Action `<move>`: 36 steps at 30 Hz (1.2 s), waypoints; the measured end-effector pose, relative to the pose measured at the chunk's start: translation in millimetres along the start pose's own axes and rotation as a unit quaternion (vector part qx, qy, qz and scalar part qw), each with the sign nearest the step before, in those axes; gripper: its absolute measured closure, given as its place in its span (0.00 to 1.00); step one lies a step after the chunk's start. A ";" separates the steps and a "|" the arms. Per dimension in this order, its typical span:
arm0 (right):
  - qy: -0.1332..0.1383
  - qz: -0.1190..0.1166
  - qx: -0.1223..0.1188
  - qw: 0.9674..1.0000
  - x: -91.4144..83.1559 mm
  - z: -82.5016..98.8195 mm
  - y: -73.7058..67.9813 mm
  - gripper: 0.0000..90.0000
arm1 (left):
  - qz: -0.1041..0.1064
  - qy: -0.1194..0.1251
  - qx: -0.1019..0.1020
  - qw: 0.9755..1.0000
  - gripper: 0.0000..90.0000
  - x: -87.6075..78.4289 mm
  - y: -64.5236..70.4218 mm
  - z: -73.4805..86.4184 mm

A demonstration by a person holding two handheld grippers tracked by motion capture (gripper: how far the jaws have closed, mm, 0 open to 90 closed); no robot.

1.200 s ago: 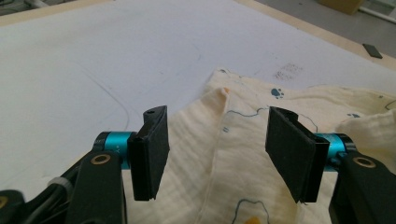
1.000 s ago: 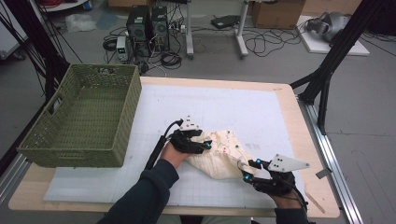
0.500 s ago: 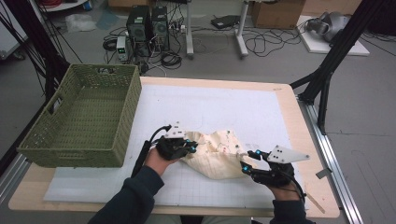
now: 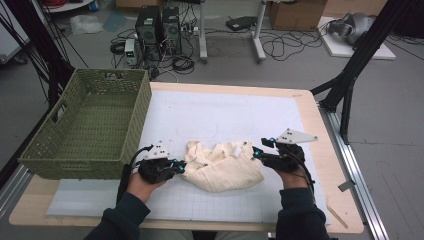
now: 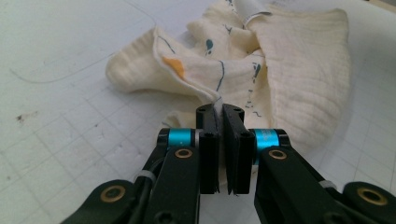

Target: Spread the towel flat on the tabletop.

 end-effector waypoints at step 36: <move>-0.105 0.121 0.052 0.986 69.7 28.5 44.1 0.97 | -0.004 0.011 -0.020 1.000 0.92 -5.2 -3.3 10.0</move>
Point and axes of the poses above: each handheld gripper's, and its own axes: x roughly forward along the jaws, z roughly out of its underside, y roughly to its right, the point moved 2 cm from there along x, roughly forward along the jaws, and after that the axes turned 3 degrees about x, right-handed, at the moved point
